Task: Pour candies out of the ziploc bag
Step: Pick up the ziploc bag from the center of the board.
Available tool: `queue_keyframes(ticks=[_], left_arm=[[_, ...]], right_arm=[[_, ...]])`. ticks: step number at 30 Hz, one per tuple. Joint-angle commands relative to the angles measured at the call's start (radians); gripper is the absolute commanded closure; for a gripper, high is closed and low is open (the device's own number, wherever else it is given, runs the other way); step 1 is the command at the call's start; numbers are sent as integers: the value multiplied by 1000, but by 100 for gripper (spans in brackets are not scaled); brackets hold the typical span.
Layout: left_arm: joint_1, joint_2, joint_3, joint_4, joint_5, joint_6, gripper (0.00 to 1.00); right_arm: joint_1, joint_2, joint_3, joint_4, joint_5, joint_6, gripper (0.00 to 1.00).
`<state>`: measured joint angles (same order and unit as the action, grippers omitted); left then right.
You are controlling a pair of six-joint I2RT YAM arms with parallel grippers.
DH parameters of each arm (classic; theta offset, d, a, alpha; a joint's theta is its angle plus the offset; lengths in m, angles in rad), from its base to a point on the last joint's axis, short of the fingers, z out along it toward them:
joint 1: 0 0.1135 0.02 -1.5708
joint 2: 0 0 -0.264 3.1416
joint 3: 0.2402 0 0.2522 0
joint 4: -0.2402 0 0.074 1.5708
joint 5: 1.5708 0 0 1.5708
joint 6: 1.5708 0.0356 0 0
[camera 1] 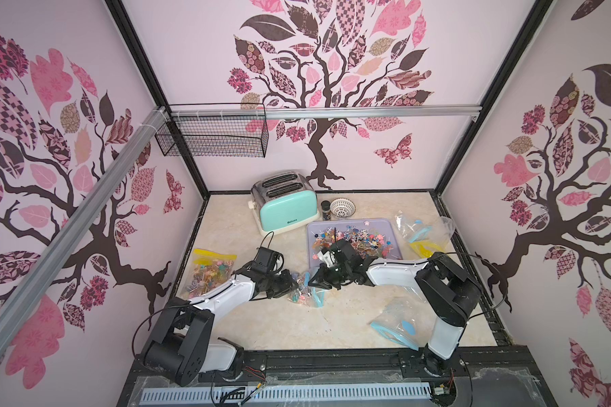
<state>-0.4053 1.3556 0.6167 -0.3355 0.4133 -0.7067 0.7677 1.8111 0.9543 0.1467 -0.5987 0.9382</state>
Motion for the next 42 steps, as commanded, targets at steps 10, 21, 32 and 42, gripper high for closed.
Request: queue_keyframes(ticks=[10, 21, 32, 42], left_arm=[[3, -43, -48, -37, -48, 7, 89], [3, -45, -49, -8, -55, -14, 76], [3, -40, -47, 2, -71, -25, 61], [4, -55, -47, -8, -99, -34, 94]], right_arm=[[7, -32, 12, -13, 1, -22, 100], [9, -27, 21, -21, -2, -27, 100], [10, -21, 28, -22, -4, -30, 100], [12, -19, 26, -21, -4, -32, 100]])
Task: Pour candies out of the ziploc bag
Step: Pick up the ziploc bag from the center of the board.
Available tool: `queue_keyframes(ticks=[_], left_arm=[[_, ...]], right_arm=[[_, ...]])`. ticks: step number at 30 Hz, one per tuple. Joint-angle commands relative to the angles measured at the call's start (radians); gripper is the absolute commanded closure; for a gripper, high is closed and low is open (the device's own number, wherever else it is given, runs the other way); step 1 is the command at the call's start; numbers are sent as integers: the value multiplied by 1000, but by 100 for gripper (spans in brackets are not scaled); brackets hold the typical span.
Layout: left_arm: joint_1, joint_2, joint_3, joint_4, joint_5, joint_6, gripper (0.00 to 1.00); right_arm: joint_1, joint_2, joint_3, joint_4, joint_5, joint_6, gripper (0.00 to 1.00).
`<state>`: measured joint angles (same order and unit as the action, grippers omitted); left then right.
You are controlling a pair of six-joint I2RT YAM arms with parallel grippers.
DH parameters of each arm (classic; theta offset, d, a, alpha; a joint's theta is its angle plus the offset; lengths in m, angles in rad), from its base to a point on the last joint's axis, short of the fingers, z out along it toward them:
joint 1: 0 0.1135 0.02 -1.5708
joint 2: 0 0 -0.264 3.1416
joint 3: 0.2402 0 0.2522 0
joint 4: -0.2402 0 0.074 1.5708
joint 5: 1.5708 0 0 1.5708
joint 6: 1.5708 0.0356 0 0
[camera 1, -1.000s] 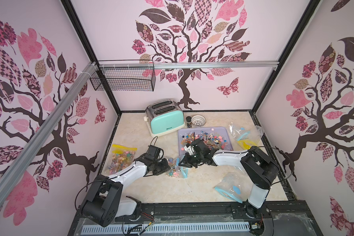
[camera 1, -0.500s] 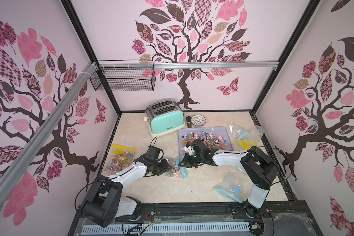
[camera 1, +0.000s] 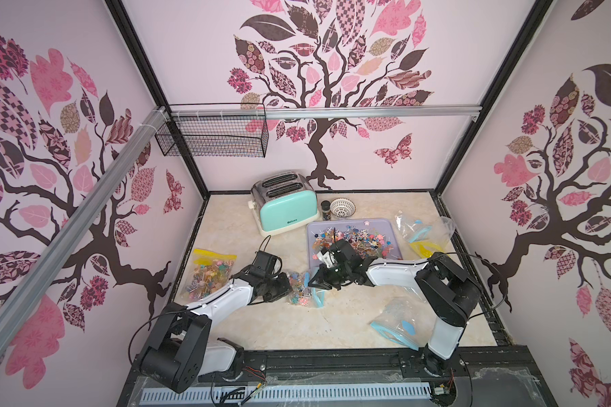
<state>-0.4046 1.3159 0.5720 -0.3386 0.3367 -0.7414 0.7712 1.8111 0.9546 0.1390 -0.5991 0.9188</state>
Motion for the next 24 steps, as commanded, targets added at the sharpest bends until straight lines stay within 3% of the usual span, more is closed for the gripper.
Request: queue_keyframes(ticks=[1, 9, 24], left_arm=[[5, -18, -2, -9, -29, 0, 99], [5, -23, -11, -10, -28, -5, 100], [4, -71, -39, 9, -49, -55, 100]], right_arm=[[8, -19, 26, -14, -1, -12, 100], [12, -25, 39, -34, 4, -30, 100], [11, -58, 268, -305, 69, -193, 100]])
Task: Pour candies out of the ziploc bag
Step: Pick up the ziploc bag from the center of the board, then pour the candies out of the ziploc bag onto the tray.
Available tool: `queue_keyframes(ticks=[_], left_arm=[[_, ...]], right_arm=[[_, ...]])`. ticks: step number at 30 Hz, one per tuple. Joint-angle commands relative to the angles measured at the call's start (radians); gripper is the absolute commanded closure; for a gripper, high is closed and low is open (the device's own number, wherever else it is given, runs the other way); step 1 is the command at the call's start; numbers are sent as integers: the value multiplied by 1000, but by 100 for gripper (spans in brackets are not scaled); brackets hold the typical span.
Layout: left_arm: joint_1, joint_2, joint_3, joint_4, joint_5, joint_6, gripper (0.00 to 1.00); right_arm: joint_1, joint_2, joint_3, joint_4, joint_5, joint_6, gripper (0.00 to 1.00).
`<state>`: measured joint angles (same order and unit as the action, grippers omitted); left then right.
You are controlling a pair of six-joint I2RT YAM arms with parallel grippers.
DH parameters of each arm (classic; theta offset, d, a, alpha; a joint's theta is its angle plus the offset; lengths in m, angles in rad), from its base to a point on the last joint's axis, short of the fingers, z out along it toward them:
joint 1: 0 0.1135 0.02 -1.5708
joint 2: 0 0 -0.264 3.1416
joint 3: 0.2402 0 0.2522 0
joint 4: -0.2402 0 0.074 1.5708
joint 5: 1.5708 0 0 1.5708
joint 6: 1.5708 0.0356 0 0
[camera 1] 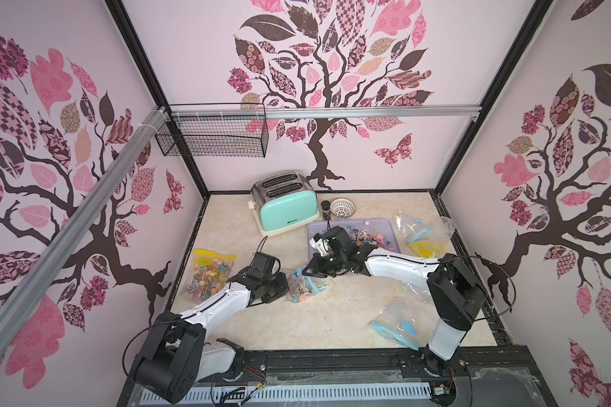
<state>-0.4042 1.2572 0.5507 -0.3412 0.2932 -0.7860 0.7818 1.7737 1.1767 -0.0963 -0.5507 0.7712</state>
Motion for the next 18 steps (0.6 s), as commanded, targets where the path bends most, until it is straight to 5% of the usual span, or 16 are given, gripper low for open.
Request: queue_keyframes(ticks=[1, 18], left_arm=[[4, -10, -18, 19, -1, -12, 100], [-28, 10, 179, -24, 58, 48, 100]], right_arm=[[0, -20, 60, -84, 25, -53, 100], [-37, -69, 240, -315, 158, -181, 100]])
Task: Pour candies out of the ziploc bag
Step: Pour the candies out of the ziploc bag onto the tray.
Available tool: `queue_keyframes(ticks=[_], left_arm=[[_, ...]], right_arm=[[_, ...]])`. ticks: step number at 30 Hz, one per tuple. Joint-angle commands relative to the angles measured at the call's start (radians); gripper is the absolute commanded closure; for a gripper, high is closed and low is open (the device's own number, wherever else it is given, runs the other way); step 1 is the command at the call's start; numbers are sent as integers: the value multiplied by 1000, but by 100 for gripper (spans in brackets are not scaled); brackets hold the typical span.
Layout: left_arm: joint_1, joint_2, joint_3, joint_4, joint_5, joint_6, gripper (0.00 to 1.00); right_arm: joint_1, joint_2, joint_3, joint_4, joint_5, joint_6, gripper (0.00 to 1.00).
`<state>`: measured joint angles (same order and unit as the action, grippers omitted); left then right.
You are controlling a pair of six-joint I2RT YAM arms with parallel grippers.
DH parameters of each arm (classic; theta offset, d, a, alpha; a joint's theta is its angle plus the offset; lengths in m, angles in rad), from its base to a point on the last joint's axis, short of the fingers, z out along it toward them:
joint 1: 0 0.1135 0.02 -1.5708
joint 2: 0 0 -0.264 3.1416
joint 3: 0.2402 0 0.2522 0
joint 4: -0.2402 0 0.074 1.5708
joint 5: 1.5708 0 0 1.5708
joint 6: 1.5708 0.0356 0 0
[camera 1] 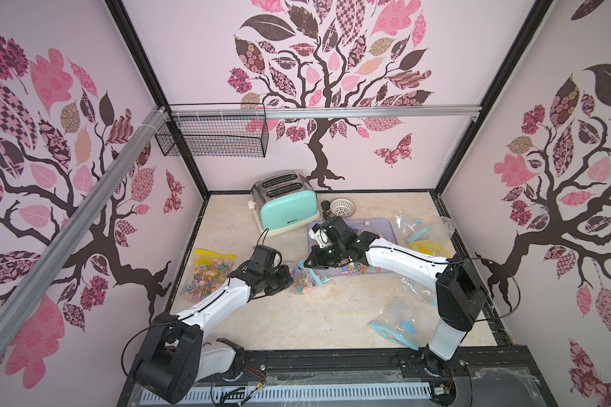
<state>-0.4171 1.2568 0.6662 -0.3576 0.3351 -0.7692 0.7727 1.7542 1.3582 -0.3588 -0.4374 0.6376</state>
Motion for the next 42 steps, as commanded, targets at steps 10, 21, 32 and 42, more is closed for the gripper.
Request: queue_keyframes(ticks=[10, 21, 32, 42], left_arm=[[-141, 285, 442, -37, 10, 90, 100], [-179, 696, 910, -39, 66, 138, 100], [-251, 886, 1217, -131, 11, 217, 100], [-313, 954, 1425, -261, -56, 286, 100]], right_arm=[[-272, -139, 74, -108, 49, -137, 100], [-558, -66, 63, -73, 0, -207, 100], [-657, 39, 32, -21, 29, -217, 100], [-675, 47, -40, 4, 72, -208, 93]])
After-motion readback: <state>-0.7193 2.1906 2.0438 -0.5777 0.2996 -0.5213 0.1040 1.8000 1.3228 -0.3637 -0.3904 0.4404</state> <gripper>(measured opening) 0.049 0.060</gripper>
